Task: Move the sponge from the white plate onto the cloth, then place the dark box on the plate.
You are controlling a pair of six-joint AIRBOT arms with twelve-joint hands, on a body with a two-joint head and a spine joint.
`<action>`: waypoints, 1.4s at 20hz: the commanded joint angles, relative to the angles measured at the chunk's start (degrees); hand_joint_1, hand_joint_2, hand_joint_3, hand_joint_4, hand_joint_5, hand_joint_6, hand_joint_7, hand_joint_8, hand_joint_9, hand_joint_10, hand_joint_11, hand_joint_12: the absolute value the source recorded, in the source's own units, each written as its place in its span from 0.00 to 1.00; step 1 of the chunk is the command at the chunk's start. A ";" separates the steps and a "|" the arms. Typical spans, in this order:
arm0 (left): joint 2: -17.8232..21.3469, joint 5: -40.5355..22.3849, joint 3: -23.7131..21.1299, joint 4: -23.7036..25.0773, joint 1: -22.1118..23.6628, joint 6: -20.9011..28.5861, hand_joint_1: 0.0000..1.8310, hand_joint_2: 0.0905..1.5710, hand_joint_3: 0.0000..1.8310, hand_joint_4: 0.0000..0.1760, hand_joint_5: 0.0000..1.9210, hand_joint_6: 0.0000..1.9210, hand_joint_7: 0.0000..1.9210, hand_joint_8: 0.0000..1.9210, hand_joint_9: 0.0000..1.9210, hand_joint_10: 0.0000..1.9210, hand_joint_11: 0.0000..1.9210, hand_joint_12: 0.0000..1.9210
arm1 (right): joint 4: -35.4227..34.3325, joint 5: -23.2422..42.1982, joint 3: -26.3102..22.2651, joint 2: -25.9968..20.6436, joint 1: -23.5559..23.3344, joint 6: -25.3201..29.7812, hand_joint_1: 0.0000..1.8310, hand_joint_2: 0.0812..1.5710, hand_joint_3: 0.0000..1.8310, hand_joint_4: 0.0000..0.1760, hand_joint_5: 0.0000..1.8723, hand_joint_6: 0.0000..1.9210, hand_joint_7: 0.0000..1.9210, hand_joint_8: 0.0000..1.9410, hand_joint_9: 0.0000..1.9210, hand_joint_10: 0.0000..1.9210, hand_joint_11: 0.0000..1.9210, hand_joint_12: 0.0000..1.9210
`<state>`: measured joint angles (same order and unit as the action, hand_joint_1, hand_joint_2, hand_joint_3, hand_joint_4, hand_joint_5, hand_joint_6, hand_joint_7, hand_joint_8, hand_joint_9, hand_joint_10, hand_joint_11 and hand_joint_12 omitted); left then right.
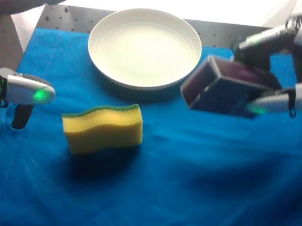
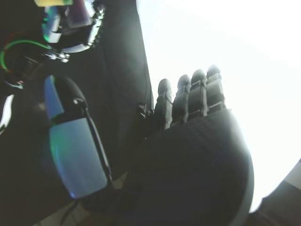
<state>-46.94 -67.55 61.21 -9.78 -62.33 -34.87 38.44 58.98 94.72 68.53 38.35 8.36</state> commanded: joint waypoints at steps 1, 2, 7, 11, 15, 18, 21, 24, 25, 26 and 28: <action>0.16 -10.17 -0.40 -2.27 -0.51 -0.01 0.42 0.47 0.00 0.66 0.07 0.00 0.05 0.00 0.04 0.00 0.00 0.29 | -5.65 6.53 -0.22 -0.28 -2.52 -0.77 0.68 0.71 0.00 0.00 0.51 0.52 0.47 0.61 0.45 0.68 0.40 0.81; 0.25 -12.34 -0.76 -3.76 -1.74 -0.09 0.43 0.48 0.00 0.68 0.05 0.00 0.03 0.00 0.03 0.00 0.00 0.25 | -5.46 6.53 -0.09 -0.28 -4.04 -1.42 0.66 0.72 0.00 0.00 0.51 0.53 0.46 0.64 0.43 0.67 0.39 0.78; 1.19 -18.00 -2.93 -6.62 -5.03 -1.15 0.39 0.48 0.00 0.64 0.05 0.00 0.03 0.00 0.02 0.00 0.00 0.31 | -5.27 4.90 4.36 2.42 -10.65 -1.70 0.68 0.66 0.00 0.00 0.53 0.51 0.63 0.31 0.50 0.42 0.35 0.62; 1.01 -18.19 -3.11 -6.36 -5.16 -1.15 0.38 0.48 0.00 0.54 0.06 0.00 0.03 0.00 0.02 0.00 0.00 0.36 | -5.06 -1.46 11.01 10.07 -12.24 -1.46 0.77 0.63 0.00 0.00 0.53 0.50 0.64 0.31 0.63 0.35 0.45 0.52; 0.53 -18.18 -3.00 -5.85 -5.08 -1.15 0.39 0.48 0.00 0.38 0.05 0.00 0.02 0.00 0.02 0.00 0.00 0.38 | -1.04 -9.84 15.53 15.70 -13.96 -0.46 0.76 0.65 0.00 0.00 0.55 0.46 0.55 0.45 0.59 0.44 0.46 0.54; 0.14 -18.07 -2.83 -5.87 -5.08 -1.11 0.40 0.48 0.00 0.45 0.06 0.00 0.03 0.00 0.03 0.00 0.00 0.42 | 3.36 -14.78 17.55 19.27 -15.36 -0.46 0.75 0.70 0.00 0.00 0.52 0.47 0.46 0.62 0.47 0.66 0.40 0.74; -0.59 -17.82 -2.40 -5.81 -4.54 -0.95 0.40 0.47 0.00 0.48 0.06 0.00 0.03 0.00 0.03 0.00 0.00 0.46 | 6.87 -19.76 20.12 23.18 -16.05 -0.45 0.74 0.70 0.00 0.00 0.53 0.48 0.47 0.63 0.46 0.69 0.36 0.82; -1.04 -17.04 -1.86 -5.51 -4.00 -0.56 0.41 0.46 0.00 0.51 0.07 0.00 0.03 0.00 0.03 0.00 0.00 0.46 | 10.67 -23.56 22.71 26.56 -16.32 1.09 0.69 0.73 0.00 0.00 0.50 0.49 0.44 0.72 0.40 0.74 0.36 0.85; -1.26 -16.82 -1.73 -5.41 -3.85 -0.50 0.41 0.47 0.00 0.43 0.07 0.00 0.03 0.00 0.03 0.00 0.00 0.46 | 10.96 -24.08 23.52 27.44 -16.32 1.36 0.63 0.64 0.00 0.62 0.20 0.06 0.22 0.36 0.24 0.57 0.25 0.82; -1.47 -16.62 -1.58 -5.33 -3.66 -0.42 0.40 0.47 0.00 0.44 0.07 0.00 0.03 0.00 0.03 0.00 0.00 0.48 | 11.18 -24.91 23.62 27.79 -16.32 1.36 0.60 0.58 0.00 0.92 0.11 0.01 0.20 0.12 0.22 0.31 0.17 0.66; -2.05 -16.33 -1.07 -4.90 -3.06 0.09 0.40 0.47 0.00 0.43 0.08 0.00 0.04 0.00 0.03 0.00 0.00 0.48 | 11.25 -25.47 23.98 27.99 -16.31 1.36 0.51 0.51 0.00 1.00 0.00 0.00 0.05 0.01 0.07 0.04 0.01 0.37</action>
<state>-49.10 -76.86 59.99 -14.52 -65.89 -35.31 52.66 30.41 118.24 96.68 23.05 9.41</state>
